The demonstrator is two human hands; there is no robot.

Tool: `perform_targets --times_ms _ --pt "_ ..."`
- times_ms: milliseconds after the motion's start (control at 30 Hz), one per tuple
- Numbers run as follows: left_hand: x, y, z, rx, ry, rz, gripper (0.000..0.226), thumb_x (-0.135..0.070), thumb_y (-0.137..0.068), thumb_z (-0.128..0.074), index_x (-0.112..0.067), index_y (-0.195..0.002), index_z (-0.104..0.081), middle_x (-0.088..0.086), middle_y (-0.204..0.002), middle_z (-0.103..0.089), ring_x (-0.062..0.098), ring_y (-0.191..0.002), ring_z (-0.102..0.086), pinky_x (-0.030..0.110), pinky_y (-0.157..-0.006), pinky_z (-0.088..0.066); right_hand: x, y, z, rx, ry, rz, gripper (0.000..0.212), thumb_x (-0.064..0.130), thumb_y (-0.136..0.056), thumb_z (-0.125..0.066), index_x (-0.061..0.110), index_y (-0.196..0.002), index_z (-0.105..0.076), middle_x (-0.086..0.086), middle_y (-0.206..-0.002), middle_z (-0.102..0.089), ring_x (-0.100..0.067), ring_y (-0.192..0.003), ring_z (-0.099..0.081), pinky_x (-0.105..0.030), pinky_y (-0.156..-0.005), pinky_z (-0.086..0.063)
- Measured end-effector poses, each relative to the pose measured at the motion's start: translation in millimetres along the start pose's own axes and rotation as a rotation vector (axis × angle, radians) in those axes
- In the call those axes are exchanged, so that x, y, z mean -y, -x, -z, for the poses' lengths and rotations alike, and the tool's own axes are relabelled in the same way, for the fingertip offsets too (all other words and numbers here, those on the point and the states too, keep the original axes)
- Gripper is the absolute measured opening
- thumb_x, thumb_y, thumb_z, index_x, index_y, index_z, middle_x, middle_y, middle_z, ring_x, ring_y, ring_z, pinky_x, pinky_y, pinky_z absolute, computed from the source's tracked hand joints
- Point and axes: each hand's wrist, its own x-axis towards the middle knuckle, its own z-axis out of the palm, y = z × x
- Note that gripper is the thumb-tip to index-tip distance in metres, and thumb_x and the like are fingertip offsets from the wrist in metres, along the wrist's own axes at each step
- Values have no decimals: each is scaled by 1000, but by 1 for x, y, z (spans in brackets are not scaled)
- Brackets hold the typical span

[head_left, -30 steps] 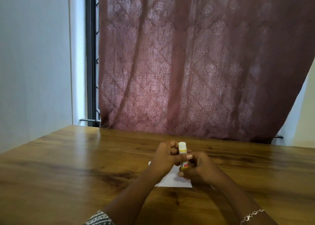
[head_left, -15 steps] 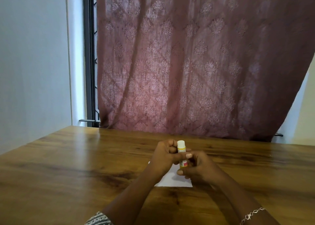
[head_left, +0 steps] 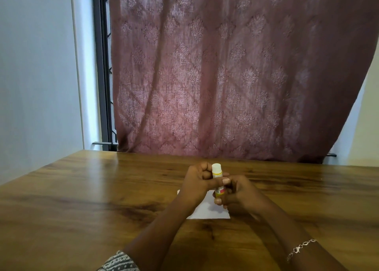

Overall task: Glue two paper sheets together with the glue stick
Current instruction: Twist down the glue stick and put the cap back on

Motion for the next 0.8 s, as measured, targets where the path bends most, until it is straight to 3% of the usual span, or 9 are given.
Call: perform_targets --times_ms 167,300,433,567,633,700,800 --pt "2 -1 0 -33 -38 -2 13 -1 -76 -68 -9 -81 -60 -14 -57 -70 1 -58 -66 11 -54 -51 6 1 2 56 239 -2 36 -1 -72 -71 22 -95 -56 12 -83 -61 -2 -74 -60 -12 -63 -49" --pt "5 -3 4 -121 -29 2 13 -4 -74 -71 -9 -80 -60 0 -69 -70 4 -57 -66 16 -57 -55 1 4 35 -30 570 -12 29 -6 -76 -62 18 -93 -64 2 -80 -63 -8 -73 -62 -15 -67 -50" --pt "5 -2 5 -77 -27 27 14 -3 -79 -65 -14 -82 -56 5 -77 -66 2 -58 -67 13 -57 -54 -9 10 73 -75 707 -120 37 -20 -72 -51 3 -95 -69 -10 -90 -67 -13 -82 -59 -8 -62 -43" --pt "7 -2 2 -50 -87 51 11 -6 -81 -65 -11 -87 -57 0 -76 -65 -1 -57 -65 7 -52 -48 -8 16 76 21 787 -186 45 -20 -70 -43 5 -97 -69 1 -91 -62 -9 -89 -55 -2 -57 -40" --pt "8 -2 2 -54 -138 56 14 -9 -81 -65 -9 -93 -58 -2 -78 -64 3 -62 -64 7 -53 -48 -12 14 75 86 839 -256 50 -18 -67 -48 21 -89 -69 5 -93 -61 -8 -88 -54 -7 -54 -39" --pt "8 -2 2 -52 -172 68 19 -10 -81 -66 -8 -99 -60 -4 -79 -64 5 -66 -62 12 -57 -50 -18 13 74 98 891 -311 47 -12 -65 -58 34 -68 -60 11 -85 -61 -8 -81 -54 -15 -55 -40" --pt "9 -3 1 -41 -203 89 25 -11 -81 -65 -7 -106 -61 -4 -82 -63 7 -72 -61 19 -62 -52 -23 11 71 45 935 -371 41 -4 -64 -66 34 -58 -52 17 -68 -51 -5 -69 -50 -18 -52 -36"
